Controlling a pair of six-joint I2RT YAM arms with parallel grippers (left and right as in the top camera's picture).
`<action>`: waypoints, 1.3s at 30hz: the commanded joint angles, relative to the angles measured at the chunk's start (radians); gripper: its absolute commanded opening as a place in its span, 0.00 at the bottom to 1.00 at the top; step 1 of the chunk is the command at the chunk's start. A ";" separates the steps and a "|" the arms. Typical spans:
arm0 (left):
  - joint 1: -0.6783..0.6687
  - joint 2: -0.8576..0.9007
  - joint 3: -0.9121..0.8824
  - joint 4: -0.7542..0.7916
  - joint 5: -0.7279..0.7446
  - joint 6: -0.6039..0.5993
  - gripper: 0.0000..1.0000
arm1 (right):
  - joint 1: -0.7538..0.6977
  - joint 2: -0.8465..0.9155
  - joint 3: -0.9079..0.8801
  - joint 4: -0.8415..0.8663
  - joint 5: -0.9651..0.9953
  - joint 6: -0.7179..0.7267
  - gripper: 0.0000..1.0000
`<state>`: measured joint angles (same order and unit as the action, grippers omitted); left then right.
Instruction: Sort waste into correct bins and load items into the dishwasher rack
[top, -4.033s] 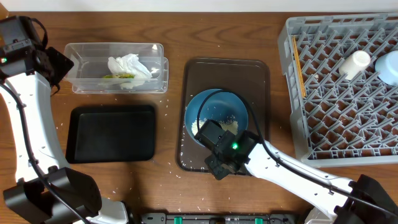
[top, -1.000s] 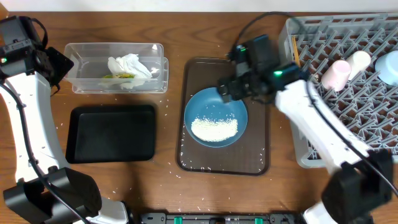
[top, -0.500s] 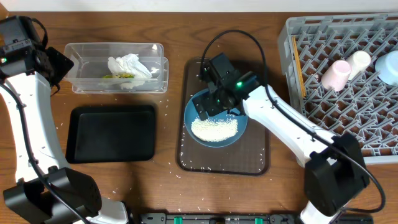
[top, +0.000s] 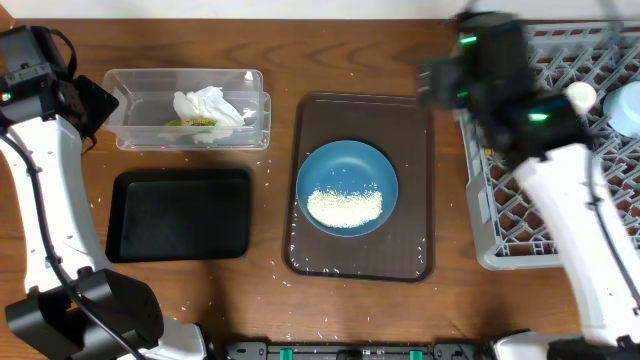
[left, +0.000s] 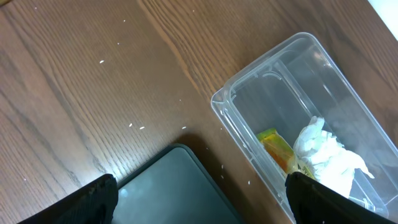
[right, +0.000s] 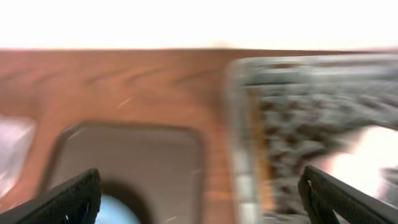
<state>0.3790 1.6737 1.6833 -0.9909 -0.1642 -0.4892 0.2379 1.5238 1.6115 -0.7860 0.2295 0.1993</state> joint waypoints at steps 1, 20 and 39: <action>0.004 0.004 0.007 -0.003 -0.013 0.018 0.89 | -0.146 0.002 0.006 -0.016 0.043 0.014 0.99; 0.004 0.004 0.007 -0.002 -0.003 0.013 0.89 | -0.460 0.004 0.006 -0.101 0.043 0.013 0.99; -0.209 0.006 0.003 -0.002 1.047 0.149 0.89 | -0.460 0.004 0.006 -0.101 0.043 0.013 0.99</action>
<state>0.2653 1.6741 1.6829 -1.0176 0.6056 -0.4454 -0.2184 1.5311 1.6108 -0.8860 0.2653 0.2016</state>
